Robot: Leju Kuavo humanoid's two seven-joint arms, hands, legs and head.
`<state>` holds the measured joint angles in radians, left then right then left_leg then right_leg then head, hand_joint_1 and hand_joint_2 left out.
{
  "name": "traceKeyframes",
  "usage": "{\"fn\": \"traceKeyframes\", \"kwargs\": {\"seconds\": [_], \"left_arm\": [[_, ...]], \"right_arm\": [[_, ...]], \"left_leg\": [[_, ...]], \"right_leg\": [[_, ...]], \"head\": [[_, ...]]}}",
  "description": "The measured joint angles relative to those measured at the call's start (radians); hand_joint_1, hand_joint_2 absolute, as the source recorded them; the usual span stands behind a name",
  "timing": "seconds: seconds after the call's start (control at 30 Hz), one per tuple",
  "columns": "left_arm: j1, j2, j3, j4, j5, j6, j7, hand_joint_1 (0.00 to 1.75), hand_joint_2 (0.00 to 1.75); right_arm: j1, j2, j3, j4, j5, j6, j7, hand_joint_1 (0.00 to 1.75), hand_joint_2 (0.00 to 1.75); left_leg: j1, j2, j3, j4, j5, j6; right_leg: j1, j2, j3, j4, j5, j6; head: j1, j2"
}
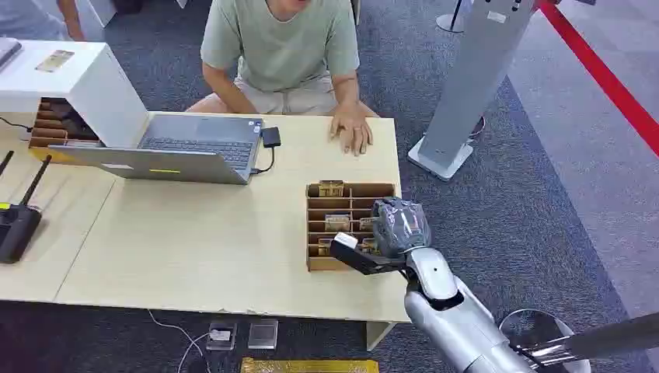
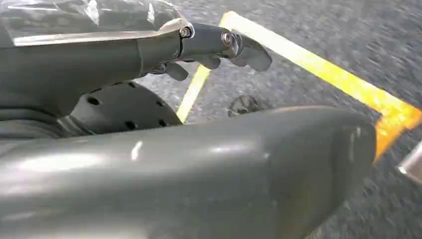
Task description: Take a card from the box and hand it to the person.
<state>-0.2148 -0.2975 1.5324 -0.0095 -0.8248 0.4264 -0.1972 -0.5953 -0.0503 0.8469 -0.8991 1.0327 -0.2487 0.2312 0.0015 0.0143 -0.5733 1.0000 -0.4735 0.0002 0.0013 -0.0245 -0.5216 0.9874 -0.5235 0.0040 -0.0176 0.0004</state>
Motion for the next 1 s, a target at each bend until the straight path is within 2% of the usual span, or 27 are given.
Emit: {"fn": "traceKeyframes", "kwargs": {"seconds": [0.03, 0.13, 0.37, 0.43, 0.47, 0.6, 0.7, 0.73, 1.0], "left_arm": [[0.002, 0.007, 0.000, 0.000, -0.015, -0.012, -0.001, 0.00, 0.00], [0.010, 0.031, 0.000, 0.000, -0.061, -0.025, 0.009, 0.00, 0.00], [0.017, 0.054, 0.000, 0.000, -0.115, 0.004, 0.030, 0.00, 0.00], [0.018, 0.057, 0.000, 0.000, -0.130, 0.010, 0.034, 0.00, 0.00], [0.018, 0.058, 0.000, 0.000, -0.133, 0.014, 0.035, 0.00, 0.00], [0.019, 0.061, 0.000, 0.000, -0.143, 0.020, 0.036, 0.00, 0.00], [0.020, 0.063, 0.000, 0.000, -0.144, 0.023, 0.034, 0.00, 0.00], [0.020, 0.063, 0.000, 0.000, -0.141, 0.023, 0.031, 0.00, 0.00], [0.020, 0.065, 0.000, 0.000, -0.090, 0.000, -0.001, 0.00, 0.00]], "right_arm": [[-0.001, 0.006, 0.001, 0.005, 0.001, -0.004, 0.001, 1.06, 1.75], [-0.002, 0.025, 0.004, 0.020, -0.003, -0.014, 0.003, 1.03, 1.75], [-0.013, 0.050, 0.016, 0.053, -0.016, -0.023, -0.006, 1.05, 1.75], [-0.015, 0.055, 0.022, 0.061, -0.019, -0.028, -0.010, 1.20, 1.75], [-0.016, 0.058, 0.025, 0.064, -0.021, -0.029, -0.013, 1.19, 1.75], [-0.018, 0.068, 0.029, 0.075, -0.027, -0.033, -0.013, 1.31, 1.75], [-0.019, 0.070, 0.031, 0.081, -0.031, -0.039, -0.013, 1.57, 1.75], [-0.020, 0.070, 0.031, 0.084, -0.032, -0.041, -0.011, 1.75, 1.75], [-0.023, 0.068, 0.033, 0.091, -0.032, -0.053, 0.008, 1.75, 1.75]], "left_leg": [[0.000, 0.000, 0.000, 0.000, 0.000, 0.000], [0.000, 0.000, 0.000, 0.000, 0.000, 0.000], [0.000, 0.000, 0.000, 0.000, 0.000, 0.000], [0.000, 0.000, 0.000, 0.000, 0.000, 0.000], [0.000, 0.000, 0.000, 0.000, 0.000, 0.000], [0.000, 0.000, 0.000, 0.000, 0.000, 0.000], [0.000, 0.000, 0.000, 0.000, 0.000, 0.000], [0.000, 0.000, 0.000, 0.000, 0.000, 0.000], [0.000, 0.000, 0.000, 0.000, 0.000, 0.000]], "right_leg": [[0.000, 0.000, 0.000, 0.000, 0.000, 0.000], [0.000, 0.000, 0.000, 0.000, 0.000, 0.000], [0.000, 0.000, 0.000, 0.000, 0.000, 0.000], [0.000, 0.000, 0.000, 0.000, 0.000, 0.000], [0.000, 0.000, 0.000, 0.000, 0.000, 0.000], [0.000, 0.000, 0.000, 0.000, 0.000, 0.000], [0.000, 0.000, 0.000, 0.000, 0.000, 0.000], [0.000, 0.000, 0.000, 0.000, 0.000, 0.000], [0.000, 0.000, 0.000, 0.000, 0.000, 0.000]], "head": [[0.000, 0.000], [0.000, 0.000], [0.000, 0.000], [0.000, 0.000], [0.000, 0.000], [0.000, 0.000], [0.000, 0.000], [0.000, 0.000], [0.000, 0.000]]}}
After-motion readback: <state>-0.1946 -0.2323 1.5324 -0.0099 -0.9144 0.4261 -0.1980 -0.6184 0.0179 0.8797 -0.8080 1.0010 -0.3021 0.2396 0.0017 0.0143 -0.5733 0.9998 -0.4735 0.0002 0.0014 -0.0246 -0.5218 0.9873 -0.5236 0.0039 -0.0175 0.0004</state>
